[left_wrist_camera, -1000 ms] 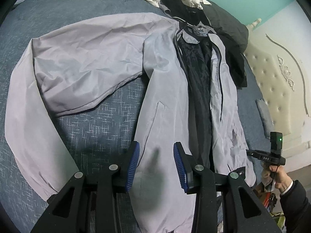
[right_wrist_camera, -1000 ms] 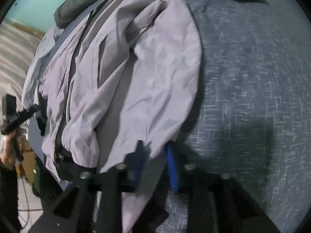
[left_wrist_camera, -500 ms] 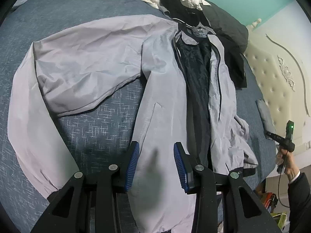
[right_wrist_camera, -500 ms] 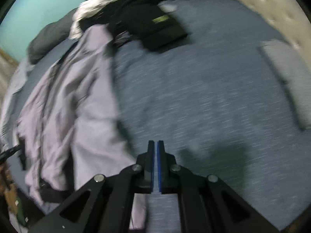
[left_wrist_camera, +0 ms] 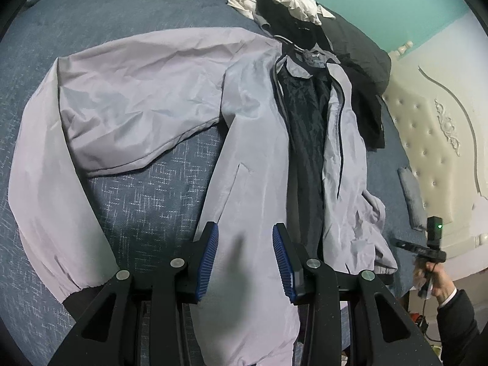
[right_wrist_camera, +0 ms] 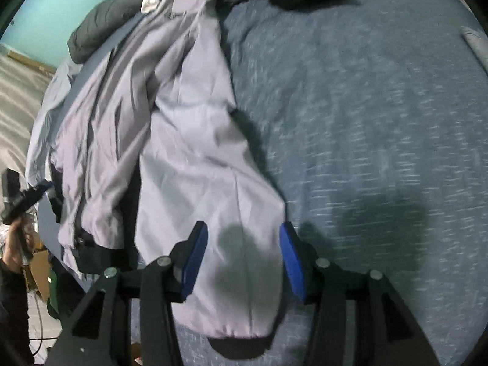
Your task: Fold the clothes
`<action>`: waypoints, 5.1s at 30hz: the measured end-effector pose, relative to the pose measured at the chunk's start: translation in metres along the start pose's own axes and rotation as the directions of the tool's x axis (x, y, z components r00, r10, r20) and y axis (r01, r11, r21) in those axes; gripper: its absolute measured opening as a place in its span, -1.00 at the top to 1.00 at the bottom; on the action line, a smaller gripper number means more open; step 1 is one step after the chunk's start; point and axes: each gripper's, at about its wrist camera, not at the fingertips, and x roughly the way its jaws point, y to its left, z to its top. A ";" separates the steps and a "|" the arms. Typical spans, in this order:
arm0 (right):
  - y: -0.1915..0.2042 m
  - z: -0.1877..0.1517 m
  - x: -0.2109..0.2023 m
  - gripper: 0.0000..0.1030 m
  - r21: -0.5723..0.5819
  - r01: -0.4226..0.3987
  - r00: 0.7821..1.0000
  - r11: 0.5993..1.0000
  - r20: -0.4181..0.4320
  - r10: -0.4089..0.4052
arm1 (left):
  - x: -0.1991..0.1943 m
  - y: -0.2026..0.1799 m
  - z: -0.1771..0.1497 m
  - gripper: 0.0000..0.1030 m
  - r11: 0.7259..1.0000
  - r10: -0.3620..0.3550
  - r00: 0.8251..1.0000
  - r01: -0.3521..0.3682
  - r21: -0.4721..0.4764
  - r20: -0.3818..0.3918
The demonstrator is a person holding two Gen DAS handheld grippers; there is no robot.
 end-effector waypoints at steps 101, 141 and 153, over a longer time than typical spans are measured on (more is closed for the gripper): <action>0.019 -0.040 -0.039 0.95 -0.113 0.160 0.987 0.981 -0.003 -0.162 | 0.033 0.027 -0.042 0.21 0.999 0.024 0.989 -0.028 -0.026 -0.144; 0.238 -0.011 0.073 0.37 -0.181 -0.237 0.967 0.955 -0.139 0.213 | -0.046 0.010 -0.006 0.21 0.998 0.036 0.999 -0.037 0.055 0.014; 0.274 -0.002 0.130 0.37 -0.129 -0.278 0.953 0.952 -0.159 0.257 | -0.033 0.023 -0.004 0.20 1.000 0.009 1.000 -0.009 0.023 0.013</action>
